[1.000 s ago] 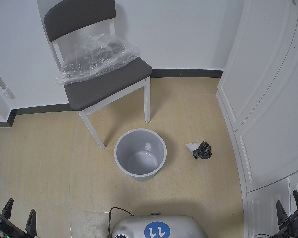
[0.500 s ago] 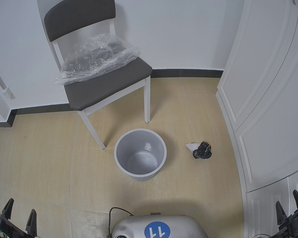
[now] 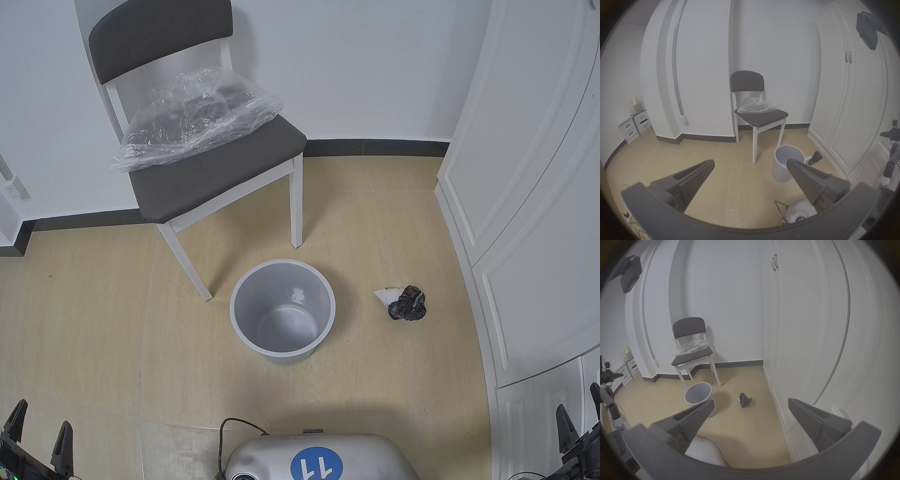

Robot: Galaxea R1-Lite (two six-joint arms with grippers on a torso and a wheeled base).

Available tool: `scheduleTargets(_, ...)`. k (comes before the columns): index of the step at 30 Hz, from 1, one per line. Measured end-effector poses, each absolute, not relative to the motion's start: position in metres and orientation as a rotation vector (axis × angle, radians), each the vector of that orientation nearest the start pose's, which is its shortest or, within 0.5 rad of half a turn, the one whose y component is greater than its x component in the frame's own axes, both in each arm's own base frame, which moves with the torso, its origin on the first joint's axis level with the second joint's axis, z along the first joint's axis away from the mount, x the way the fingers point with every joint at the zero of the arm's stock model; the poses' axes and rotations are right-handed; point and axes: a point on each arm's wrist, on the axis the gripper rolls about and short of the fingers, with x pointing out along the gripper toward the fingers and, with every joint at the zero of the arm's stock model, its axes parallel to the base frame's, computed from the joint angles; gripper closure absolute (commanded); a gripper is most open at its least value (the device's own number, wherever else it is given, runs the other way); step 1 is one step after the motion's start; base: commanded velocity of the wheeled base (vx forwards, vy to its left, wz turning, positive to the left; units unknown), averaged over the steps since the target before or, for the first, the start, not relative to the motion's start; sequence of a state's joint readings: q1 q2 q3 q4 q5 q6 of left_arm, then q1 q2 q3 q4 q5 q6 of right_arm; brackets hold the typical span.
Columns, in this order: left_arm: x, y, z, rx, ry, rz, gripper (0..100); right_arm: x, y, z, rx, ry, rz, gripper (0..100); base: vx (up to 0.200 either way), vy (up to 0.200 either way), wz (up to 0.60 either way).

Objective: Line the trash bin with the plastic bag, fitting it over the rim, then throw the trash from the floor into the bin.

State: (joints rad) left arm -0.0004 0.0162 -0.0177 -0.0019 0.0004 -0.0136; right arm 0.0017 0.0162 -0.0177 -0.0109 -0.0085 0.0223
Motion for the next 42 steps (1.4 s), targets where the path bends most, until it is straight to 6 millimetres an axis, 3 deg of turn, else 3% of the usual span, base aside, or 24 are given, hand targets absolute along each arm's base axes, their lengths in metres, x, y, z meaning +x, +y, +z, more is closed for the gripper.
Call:
scheduleTargets(4,-0.024,0.000,0.091,-0.074,-0.084,-0.009,0,-0.023,0.000,0.082,0.023,-0.014,-0.007,0,0.000,0.000,0.00)
scheduleTargets(9,-0.034,0.000,0.128,-0.146,-0.216,-0.059,0,-0.025,0.000,0.093,0.034,-0.081,0.021,0,0.000,0.000,0.00)
scheduleTargets(14,-0.039,0.002,0.163,-0.141,-0.232,-0.089,0,-0.035,0.001,0.137,0.041,-0.190,0.074,0,0.000,0.000,0.00)
scheduleTargets(19,-0.027,0.002,0.199,-0.073,-0.182,-0.093,0,-0.031,0.001,0.189,0.044,-0.222,0.107,0,0.000,0.000,0.00)
scheduleTargets(25,0.018,-0.002,0.237,0.084,-0.086,-0.088,0,-0.002,0.002,0.243,0.047,-0.213,0.135,0,0.000,0.000,0.00)
scheduleTargets(29,0.058,-0.005,0.249,0.235,-0.009,-0.073,0,0.020,0.004,0.262,0.053,-0.204,0.171,0,0.000,0.000,0.00)
scheduleTargets(42,0.191,0.010,0.258,0.490,0.212,0.017,0,0.062,0.012,0.266,0.040,-0.152,0.271,0,0.000,0.000,0.00)
